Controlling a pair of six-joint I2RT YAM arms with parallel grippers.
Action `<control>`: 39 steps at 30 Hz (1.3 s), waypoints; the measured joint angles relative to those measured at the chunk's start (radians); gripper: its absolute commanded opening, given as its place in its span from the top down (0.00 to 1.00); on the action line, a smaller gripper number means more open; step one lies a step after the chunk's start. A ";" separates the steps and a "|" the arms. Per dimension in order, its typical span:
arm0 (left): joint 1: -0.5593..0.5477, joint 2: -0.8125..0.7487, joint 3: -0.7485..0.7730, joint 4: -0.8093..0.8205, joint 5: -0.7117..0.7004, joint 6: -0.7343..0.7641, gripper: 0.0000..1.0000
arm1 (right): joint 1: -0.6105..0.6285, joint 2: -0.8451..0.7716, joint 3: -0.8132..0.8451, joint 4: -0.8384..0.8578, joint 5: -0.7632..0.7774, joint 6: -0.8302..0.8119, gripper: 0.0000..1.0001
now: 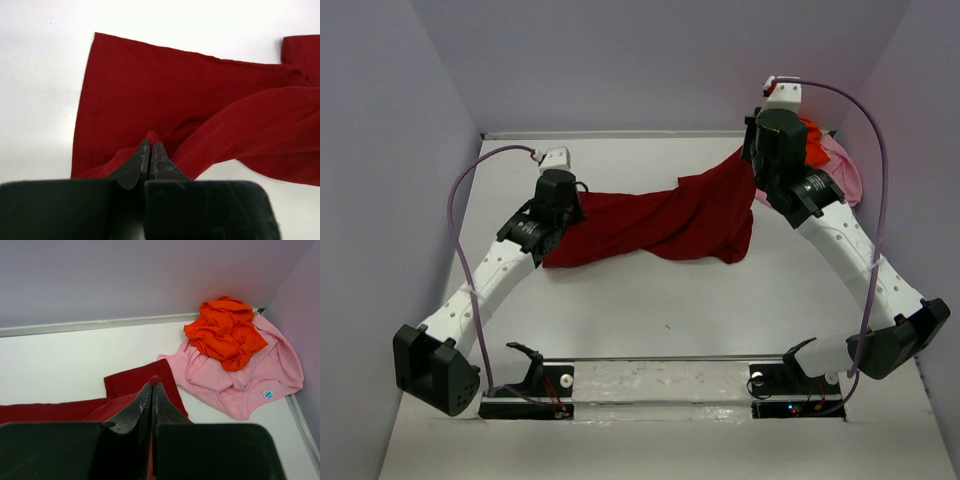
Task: Fold and stack the t-shirts
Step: Flatten out the crumpled T-shirt at the center of the board.
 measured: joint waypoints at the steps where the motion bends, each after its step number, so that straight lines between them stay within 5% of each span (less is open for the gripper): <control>1: 0.000 -0.031 -0.010 -0.011 -0.011 -0.003 1.00 | 0.000 -0.002 -0.012 0.001 0.003 0.003 1.00; 9: 0.008 -0.316 -0.020 -0.046 -0.214 0.010 1.00 | -0.016 -0.053 -0.124 -0.009 0.024 0.027 1.00; 14: 0.021 -0.305 -0.020 -0.060 -0.260 0.027 1.00 | -0.029 -0.066 -0.151 -0.014 0.026 0.045 1.00; 18: 0.025 -0.241 -0.058 -0.040 -0.143 -0.009 0.99 | -0.031 -0.075 -0.157 -0.014 0.017 0.057 1.00; 26: 0.024 -0.189 -0.199 0.018 0.220 -0.196 0.31 | -0.031 -0.075 -0.160 -0.014 0.001 0.071 1.00; 39: 0.026 -0.206 -0.211 0.089 0.102 -0.262 0.28 | -0.031 -0.075 -0.169 -0.014 -0.021 0.079 1.00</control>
